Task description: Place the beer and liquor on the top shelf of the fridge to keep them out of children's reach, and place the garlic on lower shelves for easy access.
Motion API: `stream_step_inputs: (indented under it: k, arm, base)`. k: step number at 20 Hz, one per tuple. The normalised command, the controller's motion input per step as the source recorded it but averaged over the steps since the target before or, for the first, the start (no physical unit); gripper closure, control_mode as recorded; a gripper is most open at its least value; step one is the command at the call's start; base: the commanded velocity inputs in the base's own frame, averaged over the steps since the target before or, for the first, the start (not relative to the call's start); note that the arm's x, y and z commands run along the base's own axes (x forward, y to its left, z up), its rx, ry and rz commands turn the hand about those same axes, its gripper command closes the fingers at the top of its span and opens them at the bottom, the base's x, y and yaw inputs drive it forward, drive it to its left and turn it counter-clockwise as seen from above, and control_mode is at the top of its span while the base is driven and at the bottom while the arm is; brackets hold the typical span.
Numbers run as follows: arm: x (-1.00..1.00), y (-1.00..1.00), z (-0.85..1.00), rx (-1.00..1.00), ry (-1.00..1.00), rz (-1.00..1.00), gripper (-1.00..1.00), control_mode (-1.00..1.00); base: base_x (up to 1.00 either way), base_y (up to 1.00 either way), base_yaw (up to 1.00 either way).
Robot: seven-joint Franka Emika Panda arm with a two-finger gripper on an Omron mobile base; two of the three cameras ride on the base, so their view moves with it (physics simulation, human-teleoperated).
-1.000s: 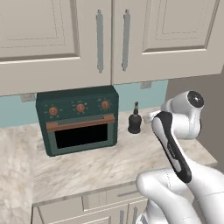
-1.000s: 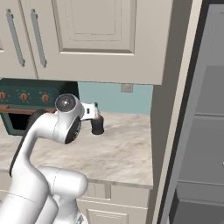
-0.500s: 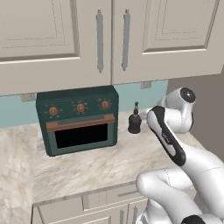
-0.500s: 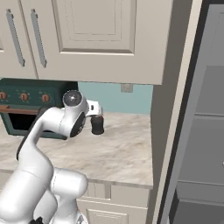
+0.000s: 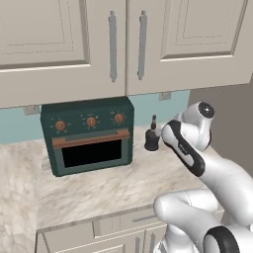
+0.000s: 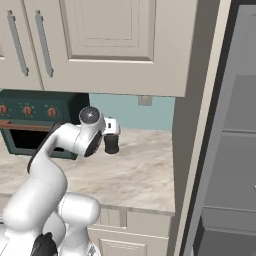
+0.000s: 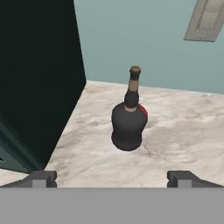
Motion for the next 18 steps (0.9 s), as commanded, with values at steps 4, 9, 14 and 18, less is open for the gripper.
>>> stream_step_inputs:
  k: [4, 9, 14, 18]
  arm:
    - [0.24, -0.04, -0.24, 0.09, 0.00, 0.00, -1.00, -1.00]
    - [0.33, -0.05, -0.01, 0.07, 0.03, 0.00, -1.00, -1.00]
    - [0.46, -0.01, 0.00, 0.01, 0.05, 0.00, -1.00, -1.00]
    - [0.47, 0.00, -0.04, 0.00, 0.05, 0.00, -1.00, -1.00]
  base:
    - [0.00, 0.00, 0.00]
    - [0.00, 0.00, 0.00]
    - [0.00, 0.00, 0.00]
    - [0.00, 0.00, 0.00]
